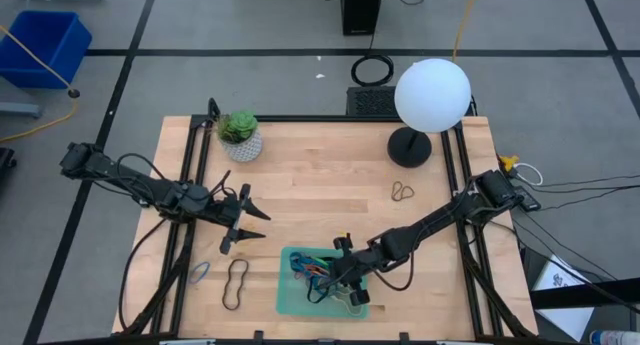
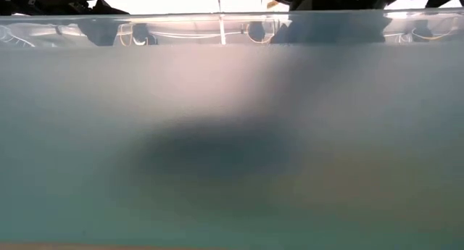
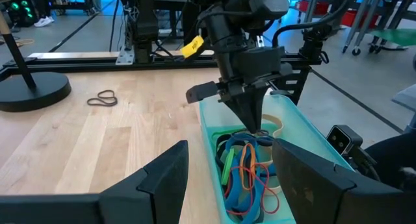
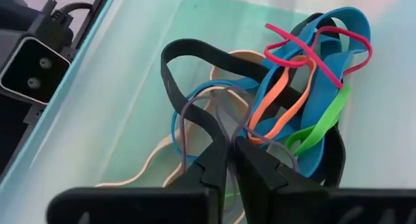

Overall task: Pick and place rubber bands into bin
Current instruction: Put the bottom small violet rubberband into the green bin, then put the small violet rubberband into the green bin

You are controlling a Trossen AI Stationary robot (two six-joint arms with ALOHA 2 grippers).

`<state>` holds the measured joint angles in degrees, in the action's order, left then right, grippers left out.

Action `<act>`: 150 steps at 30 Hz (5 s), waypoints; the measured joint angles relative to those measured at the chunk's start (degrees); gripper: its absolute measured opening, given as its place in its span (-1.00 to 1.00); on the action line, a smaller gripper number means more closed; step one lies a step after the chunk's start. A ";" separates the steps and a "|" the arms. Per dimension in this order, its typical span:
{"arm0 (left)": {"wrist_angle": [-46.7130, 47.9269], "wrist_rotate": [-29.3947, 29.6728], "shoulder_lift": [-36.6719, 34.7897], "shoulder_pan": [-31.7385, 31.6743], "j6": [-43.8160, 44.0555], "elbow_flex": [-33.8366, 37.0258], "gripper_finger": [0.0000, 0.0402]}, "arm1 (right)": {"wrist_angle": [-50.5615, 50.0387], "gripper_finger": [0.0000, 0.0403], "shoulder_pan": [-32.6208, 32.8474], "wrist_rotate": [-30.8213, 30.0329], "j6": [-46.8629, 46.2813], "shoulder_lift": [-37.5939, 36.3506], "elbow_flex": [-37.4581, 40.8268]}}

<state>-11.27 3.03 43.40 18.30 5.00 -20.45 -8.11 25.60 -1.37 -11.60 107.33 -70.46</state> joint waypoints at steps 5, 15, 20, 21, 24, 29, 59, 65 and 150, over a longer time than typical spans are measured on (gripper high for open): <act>-0.02 0.00 0.00 -0.02 -0.03 0.00 0.13 | 0.15 -0.69 -0.02 0.01 -1.21 -0.71 0.02; -0.02 0.00 0.00 -0.02 -0.05 0.02 0.13 | -8.87 -0.23 -0.45 0.02 -1.27 -11.21 0.02; 0.69 0.00 0.00 0.01 -0.05 0.02 0.13 | -17.63 -0.19 -0.45 -0.13 -0.72 -18.66 0.02; 0.76 0.00 0.00 0.01 -0.05 0.04 0.13 | -19.18 -0.19 -0.56 -0.60 -0.99 -20.14 0.02; 0.74 0.01 0.00 -0.01 -0.21 0.04 0.13 | -24.05 -0.20 -1.28 -7.60 -4.30 -23.90 0.02; 0.74 0.02 0.00 0.00 -0.33 0.04 0.13 | -38.52 -0.24 -3.74 -23.36 -12.86 -28.06 0.02; 0.83 0.02 0.00 0.01 0.02 0.04 0.13 | -29.68 -0.27 -33.35 -6.06 -9.75 -28.81 28.59; 1.36 0.04 0.00 0.00 -0.01 0.04 0.13 | -29.41 -0.26 -33.46 -8.02 -9.72 -28.79 30.09; 2.51 0.09 -0.02 0.01 -0.18 0.04 0.13 | -11.38 -1.00 -33.32 -4.21 -11.14 -38.90 37.19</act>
<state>-8.75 3.11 43.38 18.31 4.82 -20.40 -19.48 -7.72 -5.57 -22.74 68.43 -33.26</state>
